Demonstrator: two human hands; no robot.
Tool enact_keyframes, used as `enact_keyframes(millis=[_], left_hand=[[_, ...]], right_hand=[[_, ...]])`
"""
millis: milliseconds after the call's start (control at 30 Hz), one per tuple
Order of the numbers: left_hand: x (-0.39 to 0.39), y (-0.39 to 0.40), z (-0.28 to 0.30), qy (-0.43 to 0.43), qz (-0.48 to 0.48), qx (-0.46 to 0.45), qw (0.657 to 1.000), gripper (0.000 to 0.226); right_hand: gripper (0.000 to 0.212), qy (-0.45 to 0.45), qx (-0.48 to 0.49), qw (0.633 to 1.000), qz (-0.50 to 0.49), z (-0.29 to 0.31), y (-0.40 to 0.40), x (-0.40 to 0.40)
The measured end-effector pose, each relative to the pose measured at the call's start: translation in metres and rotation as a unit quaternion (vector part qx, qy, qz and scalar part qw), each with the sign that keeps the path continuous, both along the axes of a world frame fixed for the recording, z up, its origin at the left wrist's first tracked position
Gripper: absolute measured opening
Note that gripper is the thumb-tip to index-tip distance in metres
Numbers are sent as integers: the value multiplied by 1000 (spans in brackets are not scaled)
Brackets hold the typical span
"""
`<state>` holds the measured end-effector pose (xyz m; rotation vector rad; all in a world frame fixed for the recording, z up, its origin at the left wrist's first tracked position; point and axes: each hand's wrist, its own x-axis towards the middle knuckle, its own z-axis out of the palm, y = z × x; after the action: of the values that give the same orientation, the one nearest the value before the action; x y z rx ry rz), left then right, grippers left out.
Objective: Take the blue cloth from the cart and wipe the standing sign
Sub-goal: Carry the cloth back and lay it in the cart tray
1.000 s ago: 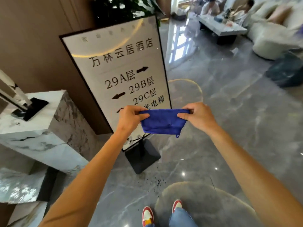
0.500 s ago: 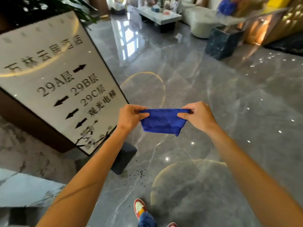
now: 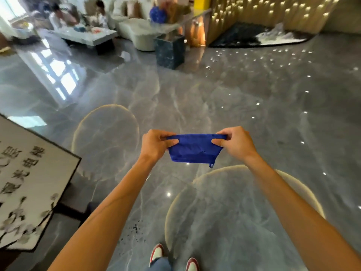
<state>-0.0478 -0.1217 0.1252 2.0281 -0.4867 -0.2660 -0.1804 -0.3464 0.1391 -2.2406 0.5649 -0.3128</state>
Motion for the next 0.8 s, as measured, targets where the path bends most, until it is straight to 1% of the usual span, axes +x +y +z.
enact_keyframes(millis=[167, 333, 433, 600, 667, 700, 800], left_hand=[[-12, -55, 9, 1, -90, -5, 996, 21], [-24, -93, 16, 5, -194, -3, 981, 19], [-33, -112, 17, 23, -249, -6, 968, 18], [-58, -143, 11, 40, -338, -6, 940, 20], [-73, -153, 9, 43, -376, -8, 926, 21], [-81, -158, 7, 43, -398, -10, 916, 21], [-110, -167, 4, 38, -451, -16, 891, 23]], right_hand=[[5, -9, 22, 995, -100, -2, -28, -49], [9, -13, 24, 982, -186, 0, -35, -94], [11, -10, 33, 971, -237, 5, -27, -122], [13, -24, 40, 941, -335, 5, -4, -173], [8, -28, 25, 925, -379, 4, 8, -195], [5, -27, 16, 917, -399, 4, 15, -206], [8, 4, 0, 897, -441, 5, 38, -239]])
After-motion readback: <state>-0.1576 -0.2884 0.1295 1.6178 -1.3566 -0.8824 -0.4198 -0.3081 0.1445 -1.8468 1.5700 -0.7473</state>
